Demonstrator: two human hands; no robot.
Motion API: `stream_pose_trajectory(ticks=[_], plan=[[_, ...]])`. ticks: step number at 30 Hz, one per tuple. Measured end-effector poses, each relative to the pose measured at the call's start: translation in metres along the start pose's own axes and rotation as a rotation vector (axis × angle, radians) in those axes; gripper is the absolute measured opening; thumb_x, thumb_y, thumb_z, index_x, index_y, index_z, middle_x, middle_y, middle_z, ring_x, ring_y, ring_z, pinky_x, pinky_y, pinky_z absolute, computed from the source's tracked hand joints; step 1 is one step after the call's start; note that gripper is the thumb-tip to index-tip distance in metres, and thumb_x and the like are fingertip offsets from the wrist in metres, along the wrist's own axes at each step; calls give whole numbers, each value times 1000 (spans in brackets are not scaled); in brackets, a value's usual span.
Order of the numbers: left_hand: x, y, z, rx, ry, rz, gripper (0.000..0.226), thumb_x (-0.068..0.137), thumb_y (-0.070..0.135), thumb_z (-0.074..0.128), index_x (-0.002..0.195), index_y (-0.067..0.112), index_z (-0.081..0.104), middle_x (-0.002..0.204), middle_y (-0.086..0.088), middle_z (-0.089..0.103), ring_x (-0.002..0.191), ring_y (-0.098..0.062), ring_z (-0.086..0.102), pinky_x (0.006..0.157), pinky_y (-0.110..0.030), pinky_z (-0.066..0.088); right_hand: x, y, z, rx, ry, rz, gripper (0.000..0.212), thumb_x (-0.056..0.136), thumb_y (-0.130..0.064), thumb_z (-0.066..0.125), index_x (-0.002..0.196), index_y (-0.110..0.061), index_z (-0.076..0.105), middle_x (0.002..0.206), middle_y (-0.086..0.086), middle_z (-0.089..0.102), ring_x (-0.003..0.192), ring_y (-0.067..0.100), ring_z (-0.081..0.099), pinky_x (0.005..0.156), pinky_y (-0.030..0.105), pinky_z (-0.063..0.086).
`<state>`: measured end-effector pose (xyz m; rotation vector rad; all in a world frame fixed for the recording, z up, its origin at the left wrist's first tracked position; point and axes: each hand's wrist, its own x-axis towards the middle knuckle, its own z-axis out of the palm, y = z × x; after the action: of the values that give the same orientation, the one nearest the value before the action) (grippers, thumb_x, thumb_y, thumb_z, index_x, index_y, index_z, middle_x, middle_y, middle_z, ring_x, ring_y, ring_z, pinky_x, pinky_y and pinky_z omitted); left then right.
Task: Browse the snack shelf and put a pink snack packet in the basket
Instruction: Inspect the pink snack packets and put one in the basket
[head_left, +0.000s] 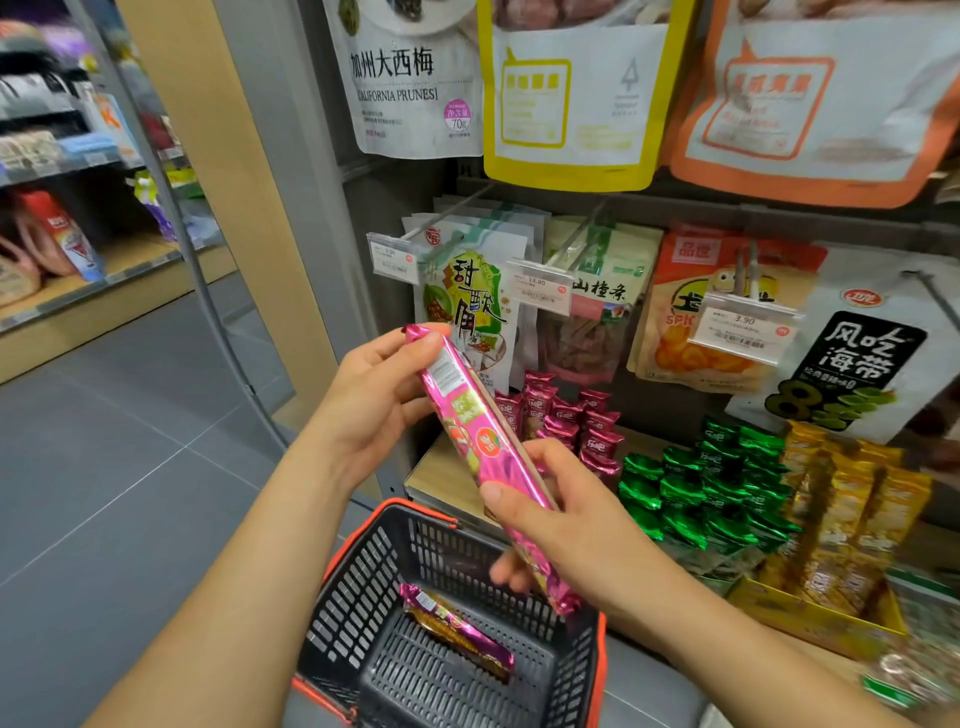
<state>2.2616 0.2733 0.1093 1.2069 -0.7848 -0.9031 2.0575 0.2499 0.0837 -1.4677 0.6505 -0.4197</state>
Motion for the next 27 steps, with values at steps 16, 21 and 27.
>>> stream_pose_trajectory(ticks=[16,21,27], plan=[[16,-15,-8,-257,448,-100,30,101,32,47,100,12,70,92,-7,68,82,-14,64,78,-31,55,-7,-7,-6,18,50,-136,39,80,-11,77,117,-22,69,99,-7,76,89,7,71,76,19,53],[16,-16,-14,201,305,-176,49,89,66,47,86,20,62,70,5,63,70,-14,57,61,-28,50,-9,0,-9,-569,317,-374,55,73,-12,83,123,-28,66,105,-26,65,94,-7,61,84,11,47],[11,-11,-15,93,158,-239,57,55,56,79,91,16,61,64,5,68,48,-6,59,58,-27,54,-8,5,-11,-1103,240,-727,62,67,0,78,122,-19,57,124,-1,56,101,23,59,79,40,57]])
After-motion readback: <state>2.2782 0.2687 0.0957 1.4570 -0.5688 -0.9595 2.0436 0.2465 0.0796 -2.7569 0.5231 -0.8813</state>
